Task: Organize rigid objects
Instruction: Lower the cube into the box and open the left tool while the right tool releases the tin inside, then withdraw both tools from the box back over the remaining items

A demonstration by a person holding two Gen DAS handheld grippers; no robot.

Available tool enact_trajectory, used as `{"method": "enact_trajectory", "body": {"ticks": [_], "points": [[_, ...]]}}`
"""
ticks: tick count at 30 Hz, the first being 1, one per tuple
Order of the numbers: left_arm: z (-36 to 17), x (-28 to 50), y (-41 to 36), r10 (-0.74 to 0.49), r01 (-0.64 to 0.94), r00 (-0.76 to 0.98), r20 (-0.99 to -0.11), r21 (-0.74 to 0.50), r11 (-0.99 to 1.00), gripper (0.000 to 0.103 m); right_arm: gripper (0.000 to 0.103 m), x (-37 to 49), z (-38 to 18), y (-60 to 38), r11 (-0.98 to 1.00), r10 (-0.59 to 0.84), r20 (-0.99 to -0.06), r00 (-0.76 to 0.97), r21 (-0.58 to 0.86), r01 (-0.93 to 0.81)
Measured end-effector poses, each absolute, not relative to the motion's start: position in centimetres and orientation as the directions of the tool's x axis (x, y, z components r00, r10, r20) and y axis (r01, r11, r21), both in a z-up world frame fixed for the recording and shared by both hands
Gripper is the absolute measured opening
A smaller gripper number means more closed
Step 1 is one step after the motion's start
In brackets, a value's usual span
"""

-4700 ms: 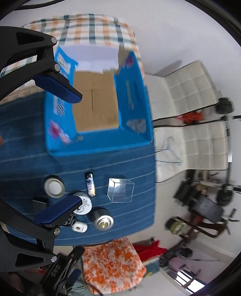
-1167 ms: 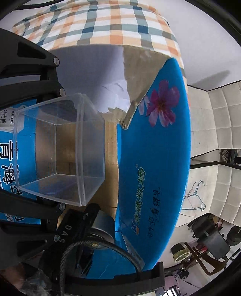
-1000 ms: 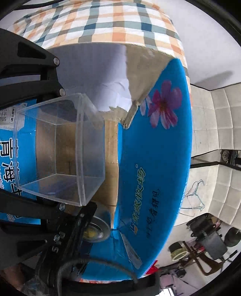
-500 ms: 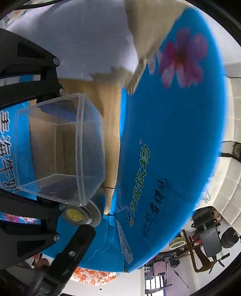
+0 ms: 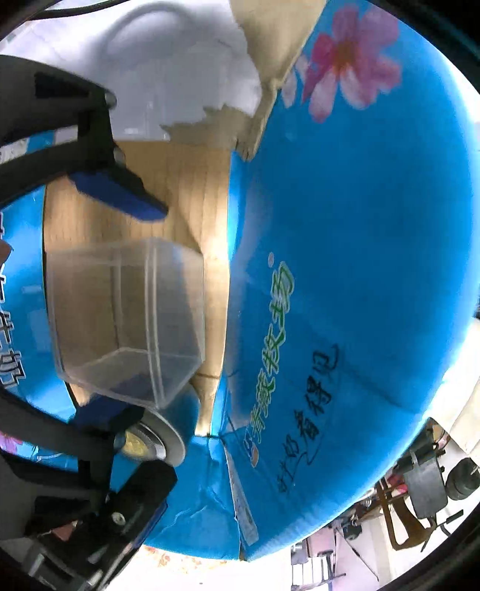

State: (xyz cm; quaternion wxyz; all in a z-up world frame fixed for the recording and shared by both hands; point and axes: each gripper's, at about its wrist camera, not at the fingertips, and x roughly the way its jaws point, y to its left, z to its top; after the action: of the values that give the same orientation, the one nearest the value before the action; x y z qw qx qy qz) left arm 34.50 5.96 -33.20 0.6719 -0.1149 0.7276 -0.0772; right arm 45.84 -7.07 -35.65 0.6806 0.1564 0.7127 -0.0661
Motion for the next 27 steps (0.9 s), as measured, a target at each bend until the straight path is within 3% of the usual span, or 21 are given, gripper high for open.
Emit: {"method": "enact_trajectory", "body": {"ticks": [3,6,16,27], "points": [[-32.1,34.3,6.3,-0.25,-0.064,-0.06,-0.966,-0.246,0.967,0.103,0.092,45.3,-34.8,-7.6,0.943,0.14,-0.99,-0.021,0.127,0.308],[-30.6,33.5,6.5,-0.209,-0.043,-0.041,-0.977,-0.207,0.977,0.103,0.103,44.2,-33.8,-7.5,0.952,0.137,-0.991,-0.002,0.131,0.277],[-26.3,28.0,7.9,-0.028,0.003,0.112,-0.993,-0.028,1.0,0.103,0.103,37.9,-30.2,-6.1,0.986,0.06,-0.996,0.061,0.069,0.154],[-20.9,23.7,6.7,0.032,-0.046,0.266,-0.964,0.02,0.999,0.103,0.103,32.7,-23.2,-4.6,0.998,0.03,-0.982,0.188,0.039,0.048]]}}
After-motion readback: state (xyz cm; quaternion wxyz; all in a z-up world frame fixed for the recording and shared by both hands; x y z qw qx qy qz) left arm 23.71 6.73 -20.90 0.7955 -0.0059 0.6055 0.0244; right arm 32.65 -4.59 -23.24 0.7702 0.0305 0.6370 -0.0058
